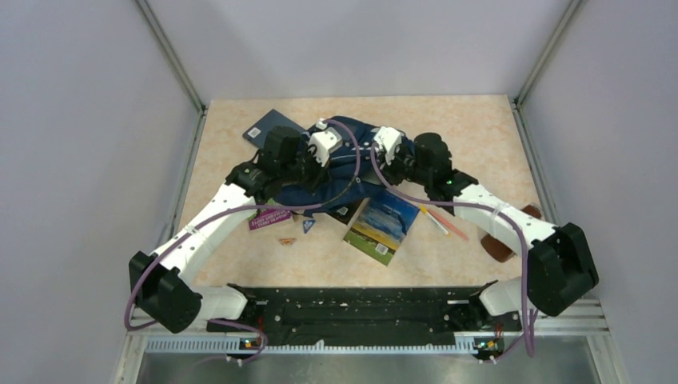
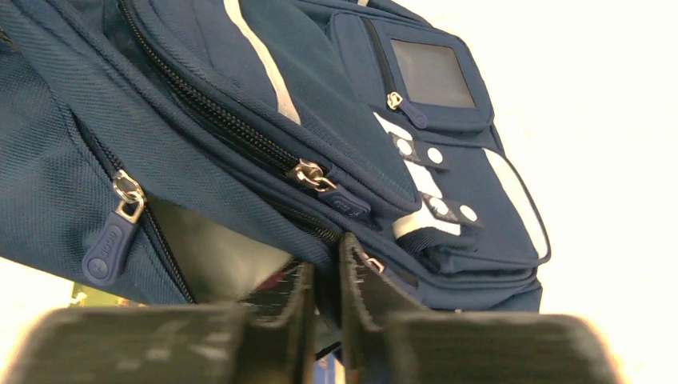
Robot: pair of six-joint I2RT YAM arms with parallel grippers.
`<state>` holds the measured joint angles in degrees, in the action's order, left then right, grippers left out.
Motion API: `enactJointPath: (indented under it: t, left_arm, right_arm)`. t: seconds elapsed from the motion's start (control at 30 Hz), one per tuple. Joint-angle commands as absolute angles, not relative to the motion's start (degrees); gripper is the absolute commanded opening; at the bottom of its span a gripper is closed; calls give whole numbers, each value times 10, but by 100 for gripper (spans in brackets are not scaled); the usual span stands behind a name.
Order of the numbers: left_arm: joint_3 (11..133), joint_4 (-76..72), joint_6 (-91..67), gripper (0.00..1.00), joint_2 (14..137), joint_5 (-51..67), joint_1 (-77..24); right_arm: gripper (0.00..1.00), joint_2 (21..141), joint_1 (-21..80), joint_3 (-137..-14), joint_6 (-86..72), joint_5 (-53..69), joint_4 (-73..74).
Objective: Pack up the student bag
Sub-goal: Zip the student bag at the center of the board.
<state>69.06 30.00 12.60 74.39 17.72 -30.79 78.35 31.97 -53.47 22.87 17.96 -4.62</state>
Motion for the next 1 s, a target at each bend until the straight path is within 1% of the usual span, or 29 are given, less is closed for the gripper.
enactJointPath:
  t: [0.0,0.13,0.17,0.2,0.3,0.33,0.4,0.43,0.53,0.7,0.87,0.97]
  left_arm:
    - [691,218,114,0,711,194,-315]
    - [677,197,136,1,700,115,-350]
    - [672,188,136,9,694,109,-356]
    - [668,178,133,18,685,105,-358]
    - [651,137,121,55,648,82,-359]
    - [642,119,117,61,625,70,-359]
    - [621,84,110,70,591,58,-359]
    - [612,67,105,71,576,60,-360]
    - [590,26,75,72,537,79,-363]
    - [562,12,18,71,528,82,-381]
    - [489,-49,2,71,535,23,-428]
    - [466,-82,-23,71,540,-10,-460]
  right_arm:
    - [0,805,318,-618,204,177,-4]
    - [0,813,324,-674,168,119,62]
    - [0,813,330,-685,161,97,76]
    - [0,813,338,-694,151,64,85]
    - [0,809,366,-713,108,-69,102]
    - [0,807,376,-716,91,-98,107]
    - [0,806,393,-724,49,-143,117]
    - [0,807,401,-729,28,-156,122]
    - [0,814,416,-745,-57,-178,138]
    - [0,825,434,-758,-124,-181,134]
    - [0,845,452,-780,-148,-183,150]
    - [0,853,456,-788,-157,-183,157]
